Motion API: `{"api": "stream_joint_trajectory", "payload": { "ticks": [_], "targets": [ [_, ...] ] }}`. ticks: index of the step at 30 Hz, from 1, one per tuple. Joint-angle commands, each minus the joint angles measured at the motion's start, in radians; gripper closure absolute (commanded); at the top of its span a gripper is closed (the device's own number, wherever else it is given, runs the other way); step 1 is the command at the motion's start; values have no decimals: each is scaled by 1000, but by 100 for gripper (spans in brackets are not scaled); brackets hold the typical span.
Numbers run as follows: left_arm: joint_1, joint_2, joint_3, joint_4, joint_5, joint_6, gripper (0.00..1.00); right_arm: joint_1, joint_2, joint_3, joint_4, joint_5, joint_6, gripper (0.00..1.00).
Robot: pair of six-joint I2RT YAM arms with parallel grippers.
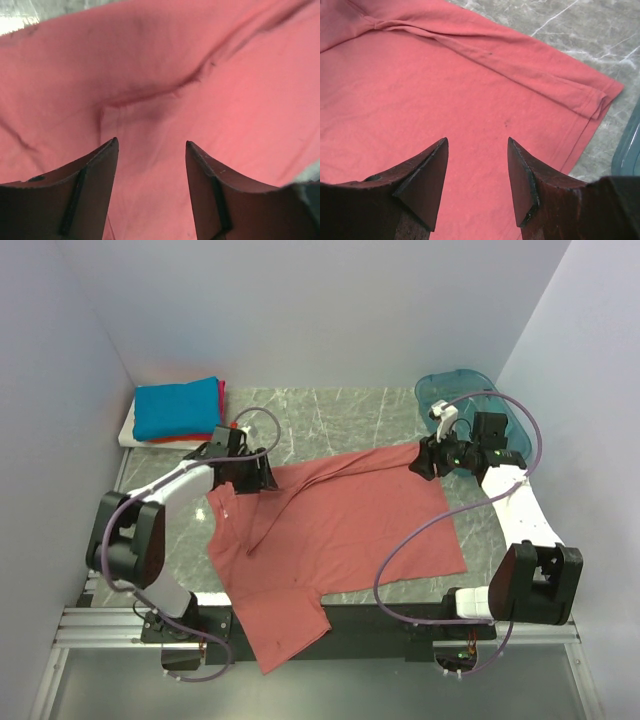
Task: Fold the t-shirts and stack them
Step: Fold the tshirt
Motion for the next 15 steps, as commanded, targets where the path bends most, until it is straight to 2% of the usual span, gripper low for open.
{"api": "stream_joint_trajectory", "payload": {
  "ticks": [1, 6, 13, 15],
  "targets": [
    [-29, 51, 70, -6, -88, 23, 39, -17, 5, -5, -6, -39, 9, 42],
    [-41, 101, 123, -33, -247, 46, 40, -28, 11, -11, -8, -61, 5, 42],
    [-44, 198, 173, -78, -145, 70, 56, -41, 9, -14, -14, -79, 0, 42],
    [-47, 213, 176, -86, -139, 73, 56, -51, 9, -14, -14, -87, 0, 42]
  ]
}}
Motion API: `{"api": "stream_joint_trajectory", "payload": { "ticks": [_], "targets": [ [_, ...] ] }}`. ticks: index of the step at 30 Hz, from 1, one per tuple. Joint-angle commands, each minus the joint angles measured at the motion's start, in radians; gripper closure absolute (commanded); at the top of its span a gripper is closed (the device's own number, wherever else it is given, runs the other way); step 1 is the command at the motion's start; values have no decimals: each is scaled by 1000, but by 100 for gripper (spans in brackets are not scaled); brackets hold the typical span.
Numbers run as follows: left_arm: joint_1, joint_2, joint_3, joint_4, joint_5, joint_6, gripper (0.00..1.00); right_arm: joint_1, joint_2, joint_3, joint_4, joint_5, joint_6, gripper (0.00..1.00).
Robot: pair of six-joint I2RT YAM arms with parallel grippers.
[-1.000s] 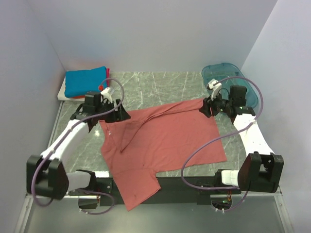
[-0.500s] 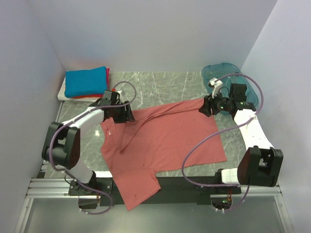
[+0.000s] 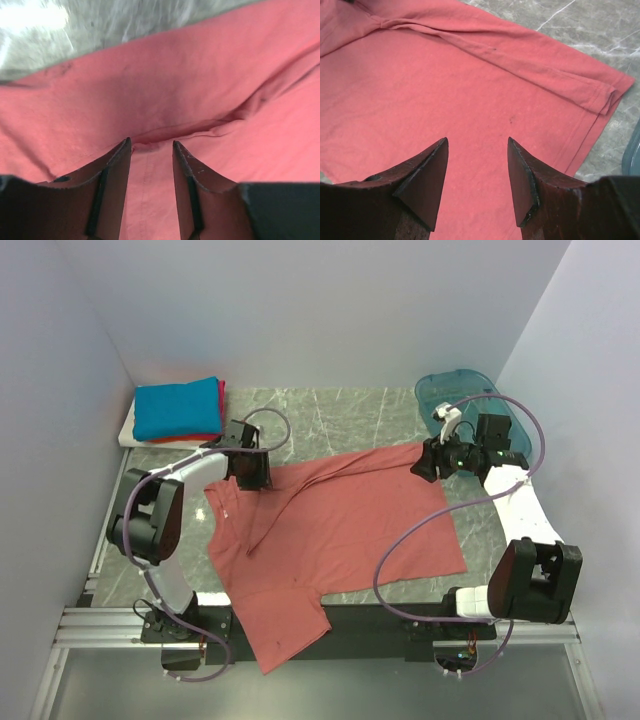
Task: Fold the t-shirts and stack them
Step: Fold the tshirt
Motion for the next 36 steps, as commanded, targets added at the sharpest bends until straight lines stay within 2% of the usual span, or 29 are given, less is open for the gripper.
{"api": "stream_joint_trajectory", "payload": {
  "ticks": [1, 7, 10, 11, 14, 16, 18, 24, 31, 35, 36],
  "targets": [
    [-11, 21, 33, -39, 31, 29, 56, -19, 0, 0, -5, -40, 0, 42],
    [-18, 9, 30, -54, 1, 31, 56, -33, 1, 0, -9, -53, -2, 42],
    [-18, 12, 30, -61, 13, 37, 66, -36, 0, 0, -11, -60, -3, 42],
    [-18, 14, 30, -59, 20, 38, 77, -38, -2, 0, -11, -60, -2, 42],
    [-20, 14, 28, -59, 40, 38, 90, -45, -6, -2, -14, -66, -4, 42],
    [-20, 14, 30, -61, 42, 38, 93, -48, -8, -2, -14, -72, -3, 42],
    [-20, 11, 30, -65, 39, 41, 99, -51, -8, 0, -17, -78, -7, 42],
    [-21, -32, 22, -64, 33, 43, 99, -59, -13, 0, -22, -89, -7, 42],
    [-58, -158, -29, -27, 112, 18, 100, -71, -16, -4, -25, -99, -11, 42],
    [-130, -204, -87, 10, 221, -18, 99, -76, -20, -2, -26, -104, -13, 42],
    [-150, -209, -98, 21, 293, -26, 99, -79, -23, 0, -26, -106, -13, 42]
  ]
}}
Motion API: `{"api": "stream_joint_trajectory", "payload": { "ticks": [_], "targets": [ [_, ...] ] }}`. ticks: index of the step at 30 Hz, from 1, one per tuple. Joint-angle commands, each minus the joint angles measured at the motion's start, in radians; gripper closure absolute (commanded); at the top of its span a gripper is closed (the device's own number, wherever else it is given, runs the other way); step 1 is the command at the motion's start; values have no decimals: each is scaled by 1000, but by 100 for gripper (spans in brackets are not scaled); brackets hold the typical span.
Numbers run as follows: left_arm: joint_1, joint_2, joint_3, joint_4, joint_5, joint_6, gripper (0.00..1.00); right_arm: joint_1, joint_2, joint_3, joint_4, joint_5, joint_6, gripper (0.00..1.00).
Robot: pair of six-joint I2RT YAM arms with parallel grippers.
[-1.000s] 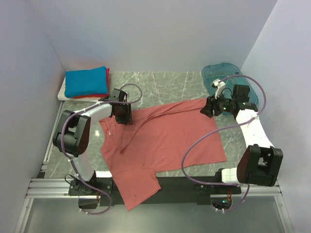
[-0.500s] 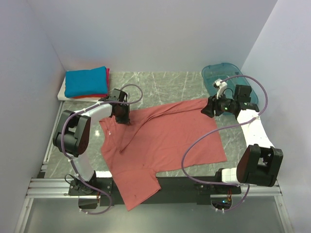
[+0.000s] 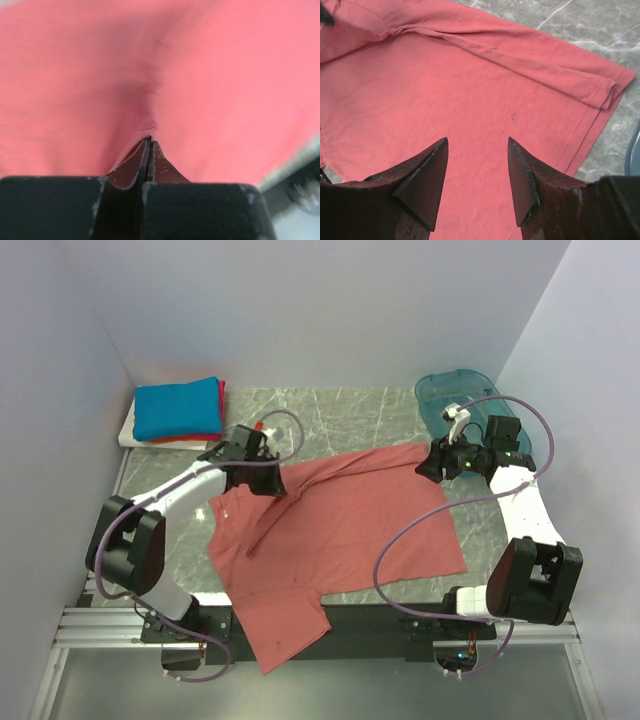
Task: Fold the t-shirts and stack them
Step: Fold the tshirt
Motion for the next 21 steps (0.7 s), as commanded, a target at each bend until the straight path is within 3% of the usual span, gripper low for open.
{"api": "stream_joint_trajectory", "payload": {
  "ticks": [1, 3, 4, 5, 6, 9, 10, 11, 15, 17, 21],
  "targets": [
    [-98, -25, -50, 51, 203, -33, 100, -13, -25, 0, -2, -29, -6, 42],
    [-173, -3, -64, 42, 299, -32, 83, -18, -29, 1, -5, -32, -7, 42],
    [-201, -1, -69, 20, 316, -23, 71, -21, -30, 1, -5, -33, -7, 42],
    [-224, 0, -67, 2, 318, -14, 51, -22, -31, 1, -4, -35, -7, 42],
    [-238, -15, -64, -12, 300, -15, 45, -24, -31, 3, -4, -36, -6, 42],
    [-256, -120, -30, -76, 87, -26, 40, -24, -30, 6, -7, -36, -3, 42],
    [-256, -168, -23, -73, -81, -33, 40, -24, -26, 7, -8, -35, -7, 42],
    [-255, -220, -26, -43, -135, -41, 37, -24, -28, 7, -10, -32, -9, 42],
    [-235, -440, -62, 32, -253, -9, 18, -22, 1, 16, -18, 4, -32, 41],
    [-204, -448, -40, -12, -269, 34, 16, -13, 30, 39, -46, 34, -84, 41],
    [-181, -461, -9, -113, -446, 89, 15, 25, 194, 206, -172, 155, -205, 41]
  ]
}}
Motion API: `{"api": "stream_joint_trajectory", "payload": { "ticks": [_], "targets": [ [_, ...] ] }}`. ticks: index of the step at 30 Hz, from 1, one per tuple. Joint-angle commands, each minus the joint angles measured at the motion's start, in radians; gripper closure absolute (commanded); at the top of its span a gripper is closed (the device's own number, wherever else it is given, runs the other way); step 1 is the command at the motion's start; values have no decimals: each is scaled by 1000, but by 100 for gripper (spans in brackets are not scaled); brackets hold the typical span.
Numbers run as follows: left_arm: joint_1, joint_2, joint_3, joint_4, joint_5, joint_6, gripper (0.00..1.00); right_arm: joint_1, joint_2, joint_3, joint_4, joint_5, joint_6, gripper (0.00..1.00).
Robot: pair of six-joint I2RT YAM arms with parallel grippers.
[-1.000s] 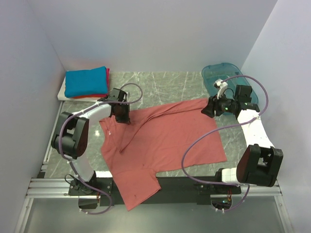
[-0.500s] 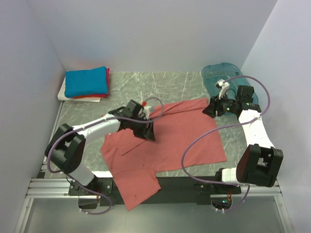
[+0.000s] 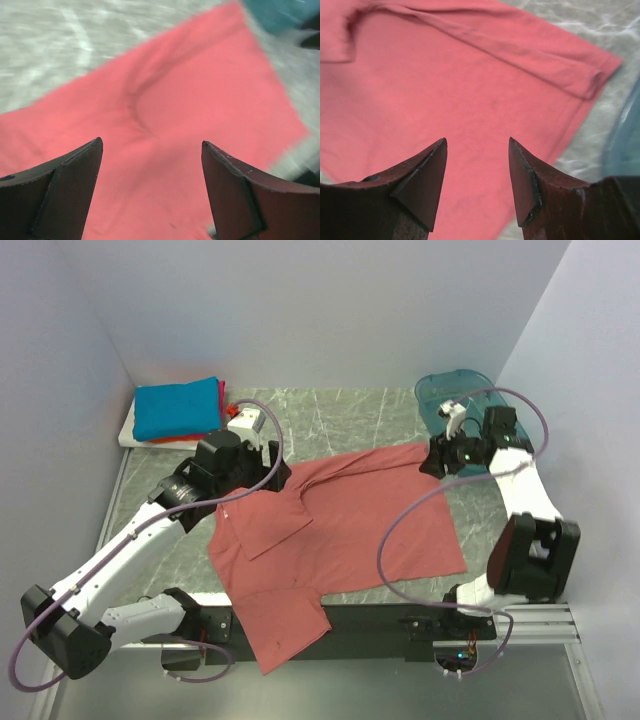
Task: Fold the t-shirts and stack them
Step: Fold the tshirt
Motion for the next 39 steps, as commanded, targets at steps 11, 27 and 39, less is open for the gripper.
{"api": "stream_joint_trajectory", "payload": {
  "ticks": [11, 27, 39],
  "targets": [
    [23, -244, -258, 68, -396, 121, 5, 193, 427, 472, -176, 515, -193, 43],
    [25, -234, -279, 39, -390, 112, 6, 262, 723, 715, -313, 664, -365, 47],
    [30, -228, -281, 38, -381, 100, 6, 284, 763, 730, -265, 692, -397, 47]
  ]
}}
